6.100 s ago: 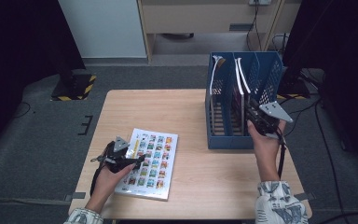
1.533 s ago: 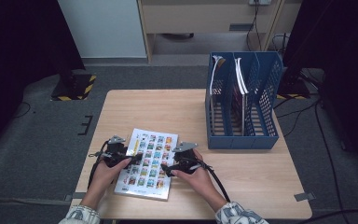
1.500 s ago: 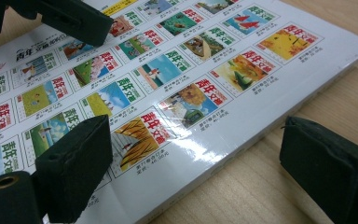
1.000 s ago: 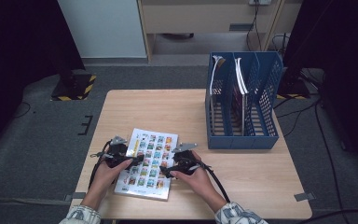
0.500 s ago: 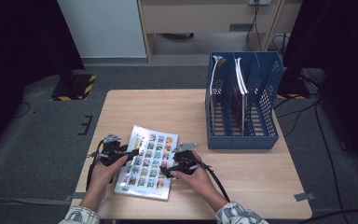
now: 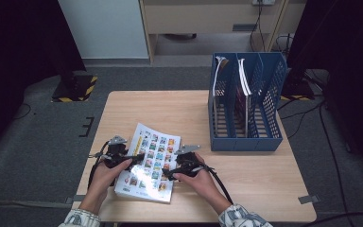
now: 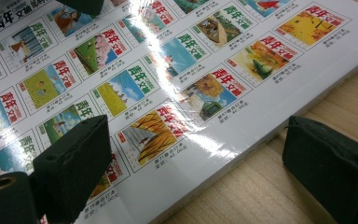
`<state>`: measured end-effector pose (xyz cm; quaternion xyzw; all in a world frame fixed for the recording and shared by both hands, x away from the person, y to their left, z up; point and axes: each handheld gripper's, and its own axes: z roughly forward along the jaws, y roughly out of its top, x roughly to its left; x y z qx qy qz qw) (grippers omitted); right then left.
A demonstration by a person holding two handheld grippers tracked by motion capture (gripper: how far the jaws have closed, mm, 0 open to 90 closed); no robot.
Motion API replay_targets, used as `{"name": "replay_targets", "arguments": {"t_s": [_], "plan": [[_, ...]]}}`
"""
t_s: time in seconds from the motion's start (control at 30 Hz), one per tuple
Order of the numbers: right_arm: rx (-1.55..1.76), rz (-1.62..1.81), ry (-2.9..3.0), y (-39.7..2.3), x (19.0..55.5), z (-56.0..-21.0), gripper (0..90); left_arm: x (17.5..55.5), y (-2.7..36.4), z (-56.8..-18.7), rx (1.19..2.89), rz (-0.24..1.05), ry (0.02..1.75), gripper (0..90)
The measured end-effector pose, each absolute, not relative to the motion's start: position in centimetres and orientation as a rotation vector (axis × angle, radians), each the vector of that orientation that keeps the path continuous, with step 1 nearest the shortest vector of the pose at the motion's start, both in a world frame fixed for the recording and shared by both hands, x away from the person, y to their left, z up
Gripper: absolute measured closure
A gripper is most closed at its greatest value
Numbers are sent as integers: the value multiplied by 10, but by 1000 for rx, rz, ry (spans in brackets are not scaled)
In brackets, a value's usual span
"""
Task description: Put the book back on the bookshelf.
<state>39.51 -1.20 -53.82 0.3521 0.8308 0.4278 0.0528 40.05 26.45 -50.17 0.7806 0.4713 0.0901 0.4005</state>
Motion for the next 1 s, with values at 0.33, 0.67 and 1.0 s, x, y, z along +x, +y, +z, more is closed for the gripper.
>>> {"name": "replay_targets", "arguments": {"t_s": [0.33,0.67,1.0], "plan": [[1072,1299,2525,-12,395,-538,78,411,260,-509,1984,246,1226,494],[1069,1299,2527,-12,395,-538,77,403,255,-501,1982,343,1199,671],[1059,1299,2534,-12,395,-538,74,390,252,-490,1933,423,1130,780]]}}
